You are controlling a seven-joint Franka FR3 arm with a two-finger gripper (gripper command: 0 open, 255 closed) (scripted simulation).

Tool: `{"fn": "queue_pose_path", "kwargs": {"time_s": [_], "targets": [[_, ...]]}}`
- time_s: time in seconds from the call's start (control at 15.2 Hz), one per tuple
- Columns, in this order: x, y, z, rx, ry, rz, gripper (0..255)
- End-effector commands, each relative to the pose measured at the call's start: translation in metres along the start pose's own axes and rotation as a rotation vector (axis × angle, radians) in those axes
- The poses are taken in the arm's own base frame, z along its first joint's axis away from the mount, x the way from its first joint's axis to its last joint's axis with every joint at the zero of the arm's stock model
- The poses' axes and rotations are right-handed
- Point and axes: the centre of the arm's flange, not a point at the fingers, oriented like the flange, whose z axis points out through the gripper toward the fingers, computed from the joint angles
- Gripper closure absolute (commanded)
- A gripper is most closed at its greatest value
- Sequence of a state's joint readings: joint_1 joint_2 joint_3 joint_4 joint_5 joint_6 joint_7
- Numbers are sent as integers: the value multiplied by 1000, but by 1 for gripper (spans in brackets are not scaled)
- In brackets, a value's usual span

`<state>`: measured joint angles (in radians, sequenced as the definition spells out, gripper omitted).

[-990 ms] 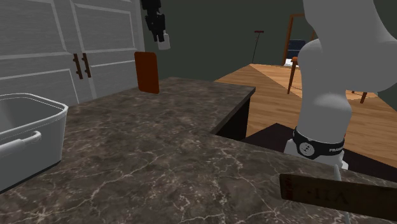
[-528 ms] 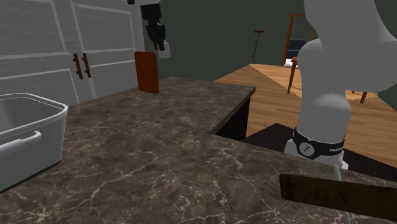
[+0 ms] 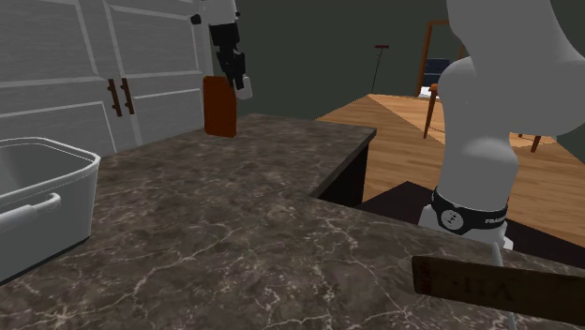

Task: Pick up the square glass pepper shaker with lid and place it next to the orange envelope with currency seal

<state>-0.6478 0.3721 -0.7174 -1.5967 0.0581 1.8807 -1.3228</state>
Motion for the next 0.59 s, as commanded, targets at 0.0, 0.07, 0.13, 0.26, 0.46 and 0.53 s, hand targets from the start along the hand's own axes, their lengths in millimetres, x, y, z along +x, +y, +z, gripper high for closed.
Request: {"fn": "queue_pose_path", "kwargs": {"time_s": [0.0, 0.07, 0.13, 0.26, 0.46, 0.53], "targets": [[3, -1, 12, 1, -1, -1, 255], [4, -1, 17, 1, -1, -1, 255], [5, -2, 22, 1, -1, -1, 255], [7, -2, 33, 1, -1, -1, 255], [10, -3, 48, 1, -1, -1, 255], [11, -3, 54, 1, -1, -1, 255]]}}
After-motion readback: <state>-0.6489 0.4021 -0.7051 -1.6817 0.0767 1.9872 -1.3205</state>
